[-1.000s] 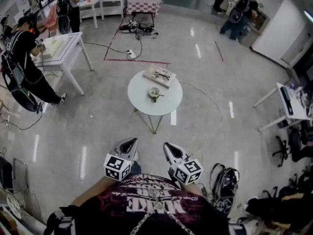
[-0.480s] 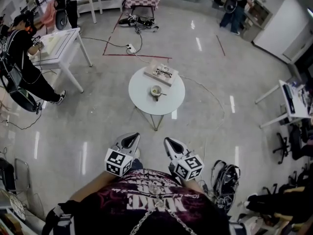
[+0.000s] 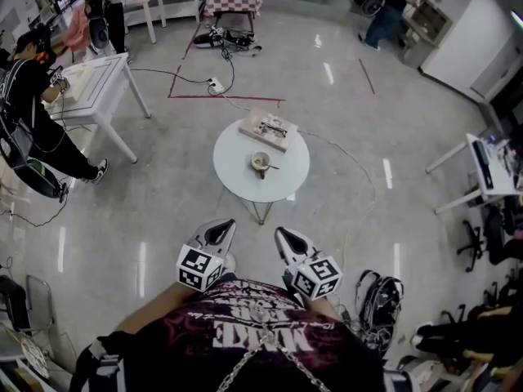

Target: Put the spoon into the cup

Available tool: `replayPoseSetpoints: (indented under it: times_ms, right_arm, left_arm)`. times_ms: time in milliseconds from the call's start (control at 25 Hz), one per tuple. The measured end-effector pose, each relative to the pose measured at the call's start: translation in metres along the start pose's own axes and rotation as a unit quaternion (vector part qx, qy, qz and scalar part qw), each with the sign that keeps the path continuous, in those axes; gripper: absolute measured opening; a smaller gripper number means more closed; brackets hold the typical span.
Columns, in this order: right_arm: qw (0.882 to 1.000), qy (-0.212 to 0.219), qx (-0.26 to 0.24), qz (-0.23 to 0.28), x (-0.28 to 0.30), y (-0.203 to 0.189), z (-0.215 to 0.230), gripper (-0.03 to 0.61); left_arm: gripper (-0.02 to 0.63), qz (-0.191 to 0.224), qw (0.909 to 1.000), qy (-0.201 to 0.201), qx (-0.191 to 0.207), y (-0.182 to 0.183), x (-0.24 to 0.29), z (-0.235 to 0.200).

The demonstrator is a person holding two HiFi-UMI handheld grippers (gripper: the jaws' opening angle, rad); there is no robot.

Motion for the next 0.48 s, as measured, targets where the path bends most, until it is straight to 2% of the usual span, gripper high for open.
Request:
replayPoseSetpoints:
  times_ms: [480]
  right_arm:
    - [0.999, -0.049, -0.004, 0.008, 0.028, 0.024, 0.029, 0.035]
  left_arm:
    - [0.026, 0.005, 0.9987, -0.05, 0.005, 0.021, 0.05, -0.027]
Point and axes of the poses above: the fingertips, and each gripper's own axes: x forward along the fingers, z to its right, y out of its top, the point moved 2 cm from there along -x, backward along the fingers, and after that the axes turned 4 degrees about z, right-handed, at the moved point
